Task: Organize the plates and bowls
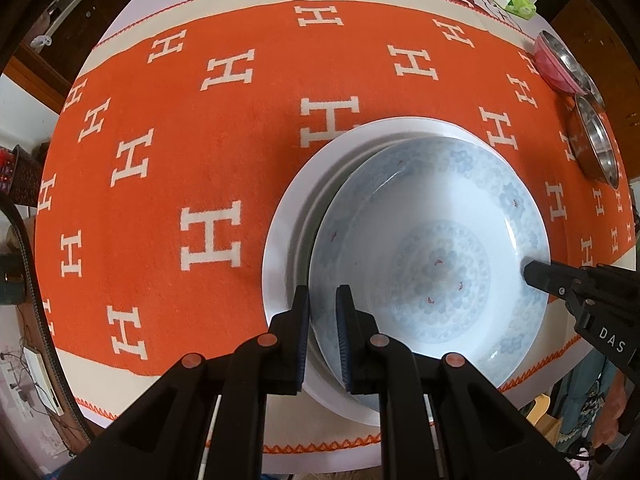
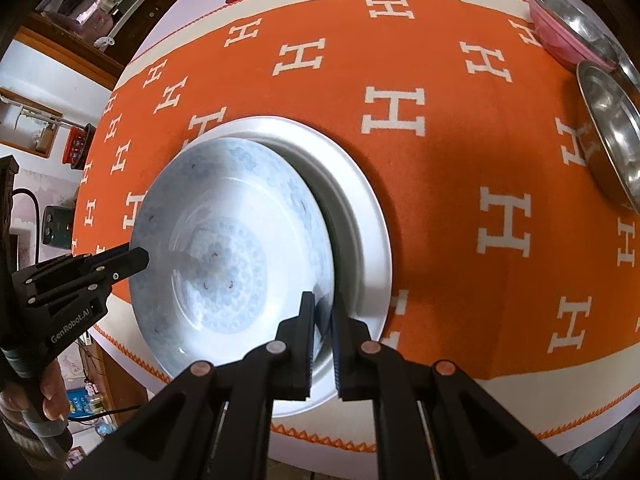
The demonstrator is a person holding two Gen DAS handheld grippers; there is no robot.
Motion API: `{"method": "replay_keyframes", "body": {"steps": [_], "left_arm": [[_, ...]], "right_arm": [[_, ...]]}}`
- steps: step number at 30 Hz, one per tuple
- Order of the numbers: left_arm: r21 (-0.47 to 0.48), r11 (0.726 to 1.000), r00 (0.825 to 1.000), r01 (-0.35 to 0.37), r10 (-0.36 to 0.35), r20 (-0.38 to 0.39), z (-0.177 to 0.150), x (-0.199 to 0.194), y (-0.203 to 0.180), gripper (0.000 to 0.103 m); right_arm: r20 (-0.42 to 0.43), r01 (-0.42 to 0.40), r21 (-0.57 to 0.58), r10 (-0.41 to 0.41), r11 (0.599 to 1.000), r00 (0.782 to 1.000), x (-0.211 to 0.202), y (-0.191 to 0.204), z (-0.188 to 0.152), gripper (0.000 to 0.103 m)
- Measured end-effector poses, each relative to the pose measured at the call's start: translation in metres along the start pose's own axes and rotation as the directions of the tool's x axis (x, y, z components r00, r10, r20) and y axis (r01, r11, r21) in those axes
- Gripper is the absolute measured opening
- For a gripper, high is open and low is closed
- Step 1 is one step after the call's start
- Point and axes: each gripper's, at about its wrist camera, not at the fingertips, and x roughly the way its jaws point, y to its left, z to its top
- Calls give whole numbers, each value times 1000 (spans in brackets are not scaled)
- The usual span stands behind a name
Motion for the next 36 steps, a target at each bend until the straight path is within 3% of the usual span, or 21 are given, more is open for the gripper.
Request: {"method": "replay_keyframes", "body": {"steps": [8,19,26,36], "left_arm": [[10,1000,1000,5,-5,14,-2,-4,1,12],[56,998,995,-32,26,97,-4,-25,-13,44],[71,996,989,-47,36,145,-9,-38,-17,69],[83,996,981,-39,22,195,-18,-59,-25,77]], "right_arm": [[0,75,-69,-75,995,997,1,12,-1,12],[7,105,-88,-105,991,994,-3,14,-4,13],[46,95,-96,-91,991,995,-12,18,-9,20],[123,43,-98,-31,994,992,-38,25,-18,22]]}}
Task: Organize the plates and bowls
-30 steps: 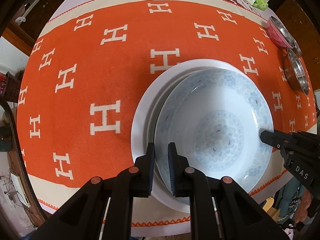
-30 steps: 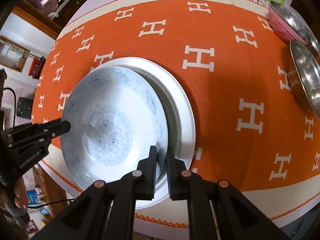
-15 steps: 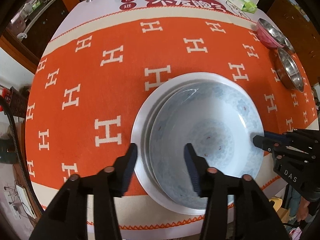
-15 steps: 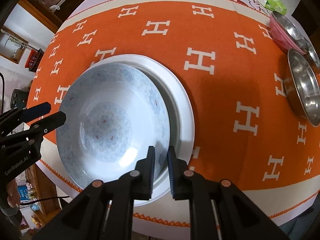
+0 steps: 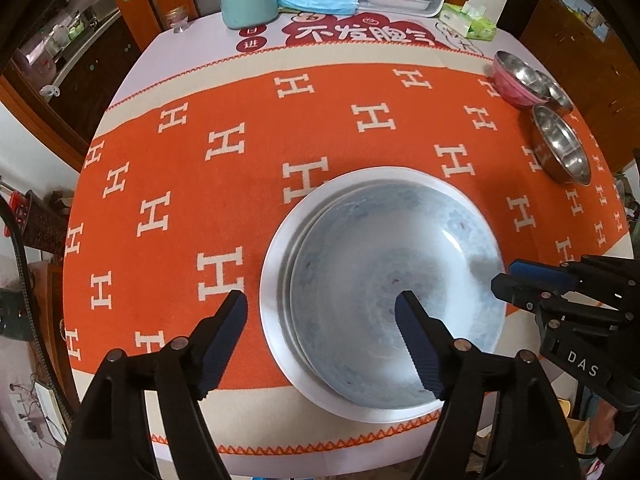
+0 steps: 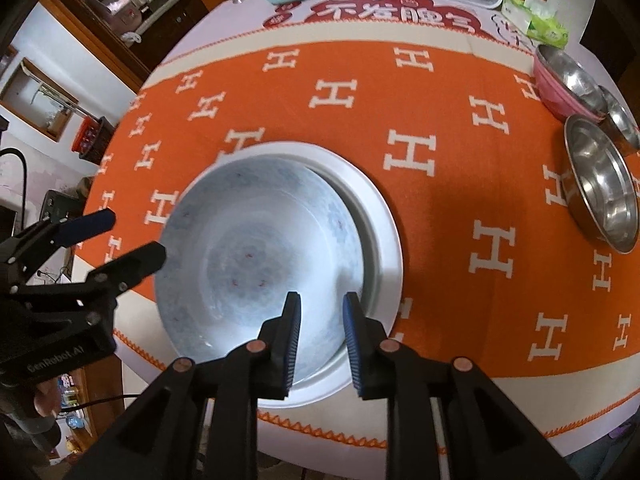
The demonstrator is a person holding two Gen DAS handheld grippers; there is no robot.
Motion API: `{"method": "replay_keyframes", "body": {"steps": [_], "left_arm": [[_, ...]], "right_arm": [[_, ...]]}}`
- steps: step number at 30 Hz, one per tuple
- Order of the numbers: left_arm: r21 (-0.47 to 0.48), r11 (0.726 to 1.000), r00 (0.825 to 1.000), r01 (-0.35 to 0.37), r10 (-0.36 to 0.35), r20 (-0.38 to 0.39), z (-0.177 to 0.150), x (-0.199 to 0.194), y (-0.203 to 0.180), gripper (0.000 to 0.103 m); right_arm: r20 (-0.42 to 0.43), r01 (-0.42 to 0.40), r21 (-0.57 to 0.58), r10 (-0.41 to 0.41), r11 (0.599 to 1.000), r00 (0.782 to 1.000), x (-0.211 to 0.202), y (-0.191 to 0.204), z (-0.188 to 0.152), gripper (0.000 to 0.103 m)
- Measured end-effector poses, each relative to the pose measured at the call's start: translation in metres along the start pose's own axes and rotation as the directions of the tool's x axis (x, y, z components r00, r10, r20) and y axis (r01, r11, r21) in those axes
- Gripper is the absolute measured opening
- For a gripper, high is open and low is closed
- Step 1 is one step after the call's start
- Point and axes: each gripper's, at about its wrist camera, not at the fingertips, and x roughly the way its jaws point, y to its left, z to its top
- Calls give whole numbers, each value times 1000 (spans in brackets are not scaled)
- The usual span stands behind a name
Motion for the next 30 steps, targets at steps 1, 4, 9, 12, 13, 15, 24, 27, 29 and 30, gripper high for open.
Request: {"method": "replay_keyframes", "body": {"steps": [1,4,9,12,13,15,24,27,29,30], "left_arm": [[0,1000,1000,6,-6,6,-1,-3,-1,78],[-2,1000,1000,21,-21,22,-5,-13,-2,81],[-3,999,998,39,-39,56,-10,-31,-7,81],[5,999,995,45,-46,93,-14,-44,-11,81],[6,999,993,48,-48,104,-15,-48,-13,81],[9,998,990,55,-56,127,-17,-57,-17,81],[62,995,960,74,-88,266,-20,-107,-49,85],[81,994,949,75,-96,301,-18,-118,-62,87],[93,993,943,71,-97,318,-15,-124,-72,87],[99,993,940,69,-98,326,-13,-126,-77,87]], "right_arm": [[10,-2,-1,2,1000,1000,-3,2,-1,22],[35,-4,-4,4,1000,999,-14,6,-5,22],[75,-3,-1,3,1000,997,-31,10,-16,22],[103,-1,4,0,1000,995,-42,9,-23,22],[116,3,6,-3,1000,993,-47,9,-27,22],[137,8,11,-9,1000,991,-56,7,-32,22],[240,53,74,-69,996,968,-106,-14,-57,23],[278,75,100,-101,992,955,-125,-29,-62,23],[305,86,119,-119,989,945,-138,-42,-64,23],[315,89,126,-124,988,941,-143,-48,-64,23]]}}
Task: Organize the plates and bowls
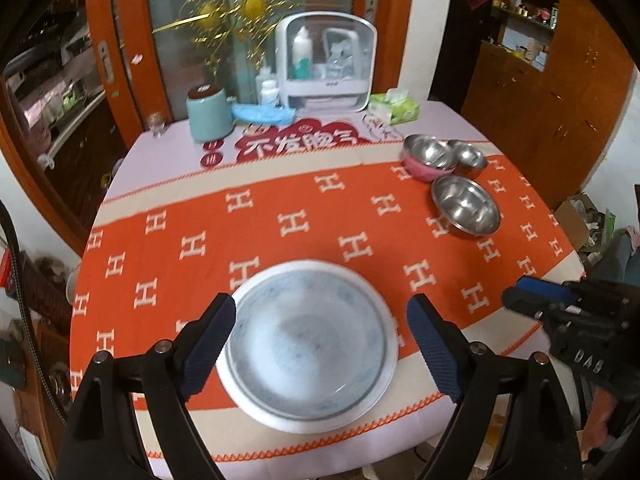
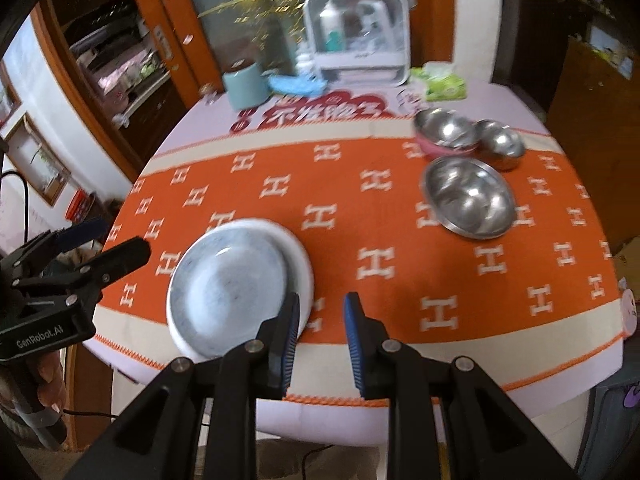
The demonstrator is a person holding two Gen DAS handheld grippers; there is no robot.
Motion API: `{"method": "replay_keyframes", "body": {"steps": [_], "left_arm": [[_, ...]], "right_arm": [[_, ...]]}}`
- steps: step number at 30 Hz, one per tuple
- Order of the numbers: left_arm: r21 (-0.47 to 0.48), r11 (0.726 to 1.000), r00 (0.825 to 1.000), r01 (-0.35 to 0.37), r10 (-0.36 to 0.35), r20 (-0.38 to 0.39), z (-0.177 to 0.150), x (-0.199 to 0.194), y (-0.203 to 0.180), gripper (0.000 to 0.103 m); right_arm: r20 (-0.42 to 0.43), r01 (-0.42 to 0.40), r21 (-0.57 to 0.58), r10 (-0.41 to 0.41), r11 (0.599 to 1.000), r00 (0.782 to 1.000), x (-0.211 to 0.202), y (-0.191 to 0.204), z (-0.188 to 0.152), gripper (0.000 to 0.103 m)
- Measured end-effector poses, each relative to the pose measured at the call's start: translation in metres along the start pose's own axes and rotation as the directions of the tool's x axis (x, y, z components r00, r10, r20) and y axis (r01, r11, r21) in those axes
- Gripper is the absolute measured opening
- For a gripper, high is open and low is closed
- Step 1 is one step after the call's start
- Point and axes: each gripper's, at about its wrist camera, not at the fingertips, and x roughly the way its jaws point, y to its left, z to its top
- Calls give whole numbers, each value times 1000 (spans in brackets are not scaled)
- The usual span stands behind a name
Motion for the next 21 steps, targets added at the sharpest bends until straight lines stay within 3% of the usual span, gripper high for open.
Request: {"method": "replay_keyframes", "body": {"steps": [9,21], "left_arm": [[-28,999,999,-25,26,26,28,11,-50,87],[-83,995,998,-56,55,-13,67,78,-133,87]], "right_arm": [[80,32,66,-37,997,996,-28,-85,22,23],[5,-11,48,11,999,1000,6,-192,51,24]]}}
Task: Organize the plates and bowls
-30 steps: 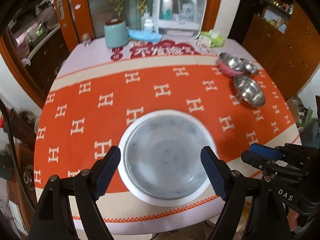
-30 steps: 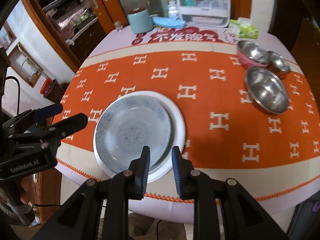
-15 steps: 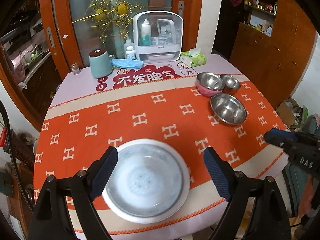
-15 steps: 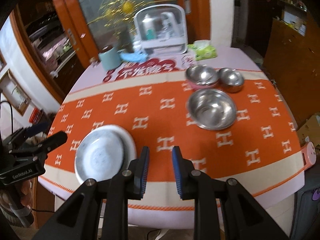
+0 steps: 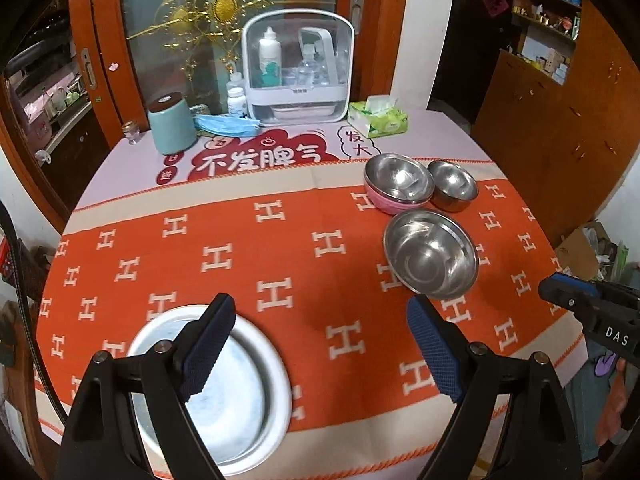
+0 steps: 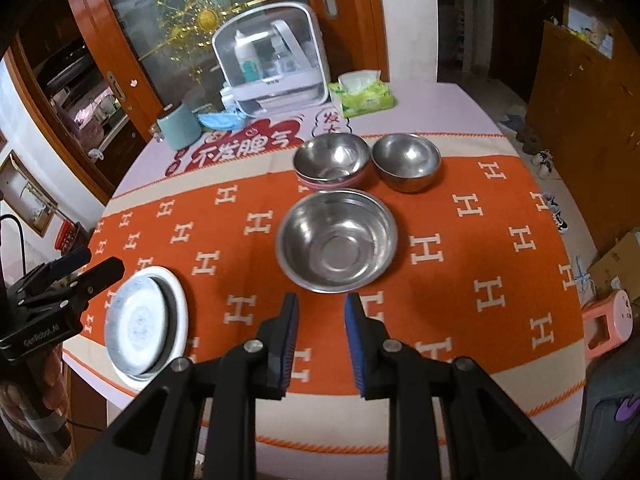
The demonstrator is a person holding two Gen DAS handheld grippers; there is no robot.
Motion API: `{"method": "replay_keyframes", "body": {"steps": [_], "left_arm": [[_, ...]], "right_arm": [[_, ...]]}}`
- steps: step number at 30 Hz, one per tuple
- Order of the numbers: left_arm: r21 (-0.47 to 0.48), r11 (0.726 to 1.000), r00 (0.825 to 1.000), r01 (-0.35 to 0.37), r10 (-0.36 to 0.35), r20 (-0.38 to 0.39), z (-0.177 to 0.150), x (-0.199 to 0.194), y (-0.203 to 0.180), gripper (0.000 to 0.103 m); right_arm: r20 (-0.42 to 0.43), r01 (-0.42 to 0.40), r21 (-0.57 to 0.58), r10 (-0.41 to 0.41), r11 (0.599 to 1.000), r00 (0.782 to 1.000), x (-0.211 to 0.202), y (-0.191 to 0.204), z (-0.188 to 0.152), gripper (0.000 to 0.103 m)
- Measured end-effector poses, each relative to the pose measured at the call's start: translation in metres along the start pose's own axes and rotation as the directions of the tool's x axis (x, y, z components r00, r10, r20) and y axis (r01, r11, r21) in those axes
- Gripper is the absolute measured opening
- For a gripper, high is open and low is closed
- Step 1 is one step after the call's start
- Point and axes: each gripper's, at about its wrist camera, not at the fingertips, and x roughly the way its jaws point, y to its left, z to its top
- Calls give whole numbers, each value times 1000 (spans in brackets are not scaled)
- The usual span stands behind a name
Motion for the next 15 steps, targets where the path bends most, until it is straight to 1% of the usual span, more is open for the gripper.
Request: {"method": "replay_keyframes", "body": {"steps": [4,7,10,15], "left_arm": [[-17,1000,1000,-15,14,-25,7,34,-21,87],[-34,999,998,-15,13,-64,12,64,-31,87],[-42,999,994,-25,20,-110,19,94,-38,87],[-60,998,985,-15,5,-171,30,138,-45,87]], "right_arm": [[-48,-19,-9,18,1000,999,29,-26,10,24],[-83,-29,-7,28,1000,996,51,-42,19,24],[-117,-29,-3,28,1000,993,72,-54,28,24],[-153,-34,3,34,999,988,101,-72,42,24]]}}
